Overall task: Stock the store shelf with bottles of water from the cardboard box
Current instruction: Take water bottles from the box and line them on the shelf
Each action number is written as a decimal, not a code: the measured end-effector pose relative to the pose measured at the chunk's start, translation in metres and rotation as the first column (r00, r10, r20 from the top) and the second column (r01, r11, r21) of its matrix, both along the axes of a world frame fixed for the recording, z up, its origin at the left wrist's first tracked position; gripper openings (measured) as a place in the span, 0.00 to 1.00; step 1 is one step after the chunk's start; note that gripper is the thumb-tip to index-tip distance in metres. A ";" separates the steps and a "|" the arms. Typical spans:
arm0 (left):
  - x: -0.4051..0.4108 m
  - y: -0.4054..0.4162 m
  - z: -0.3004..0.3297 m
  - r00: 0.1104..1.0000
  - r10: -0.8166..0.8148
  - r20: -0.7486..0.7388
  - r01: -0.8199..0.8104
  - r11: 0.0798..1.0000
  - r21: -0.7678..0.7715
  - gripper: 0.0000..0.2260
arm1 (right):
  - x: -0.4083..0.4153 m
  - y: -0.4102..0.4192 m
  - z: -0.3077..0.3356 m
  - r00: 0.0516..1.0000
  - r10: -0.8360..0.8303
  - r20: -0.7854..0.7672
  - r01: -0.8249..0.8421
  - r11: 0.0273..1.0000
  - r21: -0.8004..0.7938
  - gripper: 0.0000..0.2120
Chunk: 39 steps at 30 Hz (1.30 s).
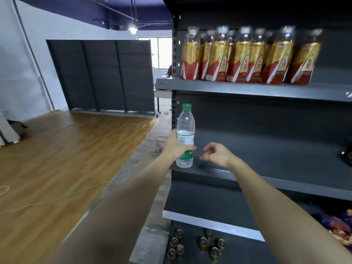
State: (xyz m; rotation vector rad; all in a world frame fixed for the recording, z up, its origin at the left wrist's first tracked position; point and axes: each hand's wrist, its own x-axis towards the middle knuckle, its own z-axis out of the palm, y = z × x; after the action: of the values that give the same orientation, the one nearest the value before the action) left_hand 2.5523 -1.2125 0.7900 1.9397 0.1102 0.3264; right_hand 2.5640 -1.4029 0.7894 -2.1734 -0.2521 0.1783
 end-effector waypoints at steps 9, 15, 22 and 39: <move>0.105 0.038 -0.018 1.000 0.007 -0.006 -0.008 0.972 -0.233 0.34 | 0.081 0.043 -0.036 0.991 -0.123 0.042 0.127 0.988 -0.093 0.13; 0.186 0.062 -0.037 0.997 -0.064 -0.037 0.058 0.988 -0.140 0.33 | 0.139 0.081 -0.044 0.980 -0.195 0.047 0.201 0.953 -0.228 0.12; 0.236 0.078 -0.065 0.978 -0.195 -0.080 0.192 0.981 -0.037 0.31 | 0.174 0.101 -0.059 0.978 -0.207 0.023 0.197 0.883 -0.427 0.14; 0.279 0.092 -0.042 0.960 -0.270 -0.067 0.278 0.941 0.190 0.34 | 0.211 0.138 -0.070 0.971 -0.234 0.049 0.236 0.901 -0.364 0.12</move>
State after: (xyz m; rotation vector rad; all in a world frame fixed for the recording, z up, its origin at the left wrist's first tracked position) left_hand 2.8309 -1.1200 0.7477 2.1273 -0.1729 0.1148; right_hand 2.7754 -1.2654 0.7196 -2.5547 0.0509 0.0878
